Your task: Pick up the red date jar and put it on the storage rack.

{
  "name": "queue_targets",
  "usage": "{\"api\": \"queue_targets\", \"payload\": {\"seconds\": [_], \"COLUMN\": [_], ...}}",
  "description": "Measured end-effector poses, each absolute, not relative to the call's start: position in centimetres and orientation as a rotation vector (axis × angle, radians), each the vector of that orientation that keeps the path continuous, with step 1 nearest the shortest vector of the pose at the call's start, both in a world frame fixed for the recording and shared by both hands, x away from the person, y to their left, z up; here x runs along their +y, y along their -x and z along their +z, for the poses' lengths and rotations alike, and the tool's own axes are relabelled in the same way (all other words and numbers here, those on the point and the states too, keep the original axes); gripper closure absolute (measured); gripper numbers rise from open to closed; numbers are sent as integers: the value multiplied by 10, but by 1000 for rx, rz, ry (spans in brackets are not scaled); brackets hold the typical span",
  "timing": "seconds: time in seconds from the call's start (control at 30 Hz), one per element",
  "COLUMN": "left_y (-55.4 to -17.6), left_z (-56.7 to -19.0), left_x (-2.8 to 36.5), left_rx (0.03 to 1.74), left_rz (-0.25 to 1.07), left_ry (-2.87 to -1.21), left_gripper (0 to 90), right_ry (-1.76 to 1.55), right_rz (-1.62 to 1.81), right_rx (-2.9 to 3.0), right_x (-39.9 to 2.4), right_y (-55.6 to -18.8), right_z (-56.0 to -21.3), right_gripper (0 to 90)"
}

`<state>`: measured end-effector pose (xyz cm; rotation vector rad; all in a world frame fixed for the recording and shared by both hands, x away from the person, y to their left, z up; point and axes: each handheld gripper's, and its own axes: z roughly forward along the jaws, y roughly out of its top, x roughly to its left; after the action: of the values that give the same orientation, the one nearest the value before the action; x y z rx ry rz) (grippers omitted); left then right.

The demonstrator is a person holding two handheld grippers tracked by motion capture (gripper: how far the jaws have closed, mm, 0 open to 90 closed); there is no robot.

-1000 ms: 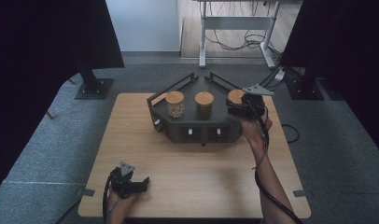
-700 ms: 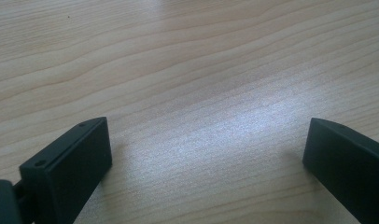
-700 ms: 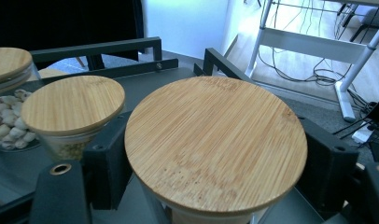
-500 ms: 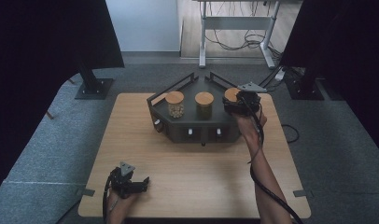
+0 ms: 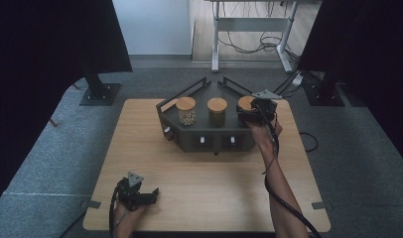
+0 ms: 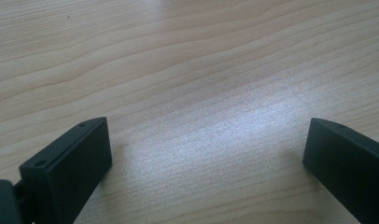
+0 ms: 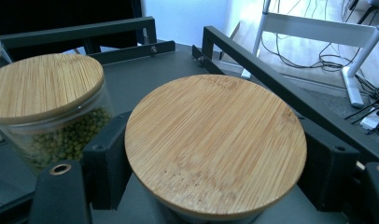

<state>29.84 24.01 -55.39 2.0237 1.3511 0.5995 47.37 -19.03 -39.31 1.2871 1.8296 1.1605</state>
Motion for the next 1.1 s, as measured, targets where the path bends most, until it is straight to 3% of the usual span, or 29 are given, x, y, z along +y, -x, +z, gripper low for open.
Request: {"api": "queue_targets", "payload": {"seconds": [0.57, 0.8, 1.1], "left_y": [-298, -298, -298], "left_z": [-554, -554, -554], "left_x": [240, 240, 240], "left_rx": [1351, 1351, 1351], "left_rz": [599, 600, 599], "left_ry": [-2024, -2024, -2024], "left_gripper": [10, 10, 9], "right_ry": [-1281, -1248, -1232], "right_rz": [1170, 1179, 1191], "right_rx": [1852, 1867, 1846], "right_x": [-194, -198, -200], "right_y": [-475, -474, -470], "right_z": [-397, -401, -400], "right_gripper": [226, 98, 76]}}
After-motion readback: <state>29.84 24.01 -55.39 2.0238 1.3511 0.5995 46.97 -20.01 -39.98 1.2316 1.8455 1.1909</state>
